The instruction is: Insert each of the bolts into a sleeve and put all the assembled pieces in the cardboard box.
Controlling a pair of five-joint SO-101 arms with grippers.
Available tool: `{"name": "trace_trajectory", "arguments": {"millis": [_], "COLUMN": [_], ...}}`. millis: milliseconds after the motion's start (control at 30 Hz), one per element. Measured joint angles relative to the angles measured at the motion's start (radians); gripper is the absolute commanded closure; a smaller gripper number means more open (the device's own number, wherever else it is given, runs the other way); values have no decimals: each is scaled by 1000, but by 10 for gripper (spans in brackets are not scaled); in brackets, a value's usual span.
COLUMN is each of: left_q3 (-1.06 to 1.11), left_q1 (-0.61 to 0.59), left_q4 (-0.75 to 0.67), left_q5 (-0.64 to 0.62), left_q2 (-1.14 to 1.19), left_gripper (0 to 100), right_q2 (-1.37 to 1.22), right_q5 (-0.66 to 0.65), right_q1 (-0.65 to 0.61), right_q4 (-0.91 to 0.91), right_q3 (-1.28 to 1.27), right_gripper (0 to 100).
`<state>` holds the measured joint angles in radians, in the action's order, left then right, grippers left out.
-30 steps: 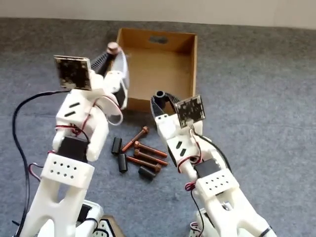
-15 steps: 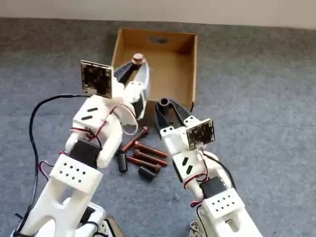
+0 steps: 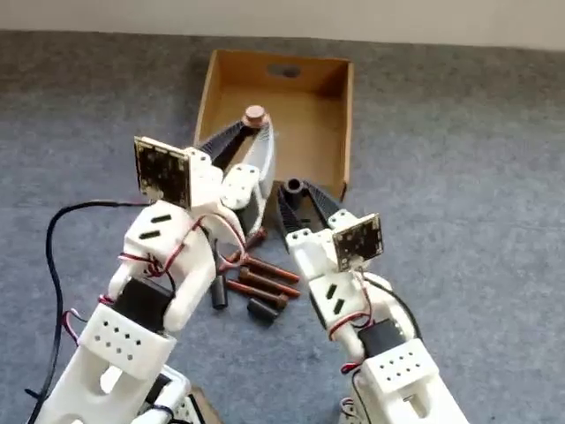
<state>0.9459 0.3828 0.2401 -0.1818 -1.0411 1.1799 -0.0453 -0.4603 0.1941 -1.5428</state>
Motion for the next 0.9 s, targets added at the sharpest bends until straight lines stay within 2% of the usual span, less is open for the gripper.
{"name": "trace_trajectory", "arguments": {"millis": [233, 433, 667, 900], "left_q3": [0, 0, 0, 15], "left_q1": [86, 86, 74, 66], "left_q4": [0, 0, -92, -104], "left_q5": [0, 0, 0, 0], "left_q2": [-2, -2, 95, 118], "left_gripper": [992, 992, 992, 992], "right_q2": [0, 0, 0, 0], "right_q5": [0, 0, 0, 0], "right_q1": [0, 0, -26, -32], "right_q4": [0, 0, 0, 0], "right_q3": [0, 0, 0, 0], "right_gripper": [992, 992, 992, 992]}}
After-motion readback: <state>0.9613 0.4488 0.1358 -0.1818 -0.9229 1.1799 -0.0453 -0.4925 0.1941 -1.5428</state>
